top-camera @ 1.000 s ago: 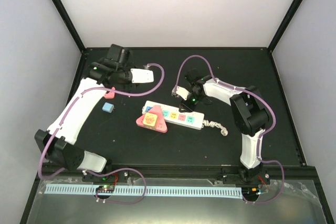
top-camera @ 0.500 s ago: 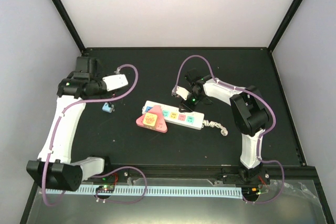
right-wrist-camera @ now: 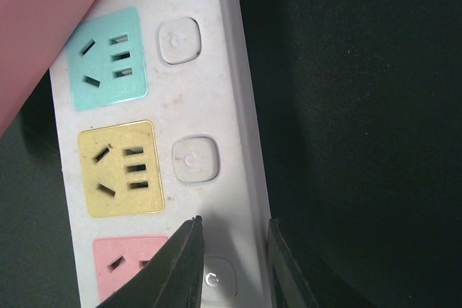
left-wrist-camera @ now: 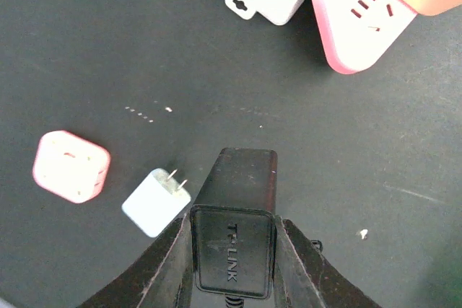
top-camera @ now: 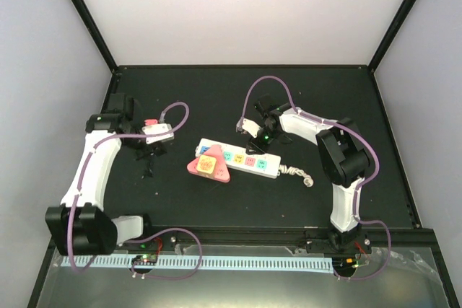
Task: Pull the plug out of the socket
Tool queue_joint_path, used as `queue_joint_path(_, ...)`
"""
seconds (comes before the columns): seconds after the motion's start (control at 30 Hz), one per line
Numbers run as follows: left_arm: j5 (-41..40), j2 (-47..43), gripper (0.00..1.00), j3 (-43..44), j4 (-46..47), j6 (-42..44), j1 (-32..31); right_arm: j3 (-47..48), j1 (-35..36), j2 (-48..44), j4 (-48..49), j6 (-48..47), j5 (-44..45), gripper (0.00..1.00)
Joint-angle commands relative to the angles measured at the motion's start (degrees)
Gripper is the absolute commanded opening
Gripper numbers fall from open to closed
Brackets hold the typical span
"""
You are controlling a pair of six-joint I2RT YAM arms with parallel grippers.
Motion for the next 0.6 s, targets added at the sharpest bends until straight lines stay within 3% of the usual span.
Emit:
queue_joint_path(0.0,4.3,7.4,0.09,1.4,0.2,0.1,0.3,-2.4,0.4,4.8,-0.9,0.0,6.0,0.28)
queue_joint_path(0.23,6.4,21.6,0.1,9.5,3.5,-3.8,0.3,-2.4,0.4,4.9,-0.9,0.1,6.0,0.28)
queue_joint_path(0.57,8.3,43.7,0.11,29.1,-1.3,-5.3,0.2,-2.4,0.5,4.9,-0.9,0.1,6.1,0.28)
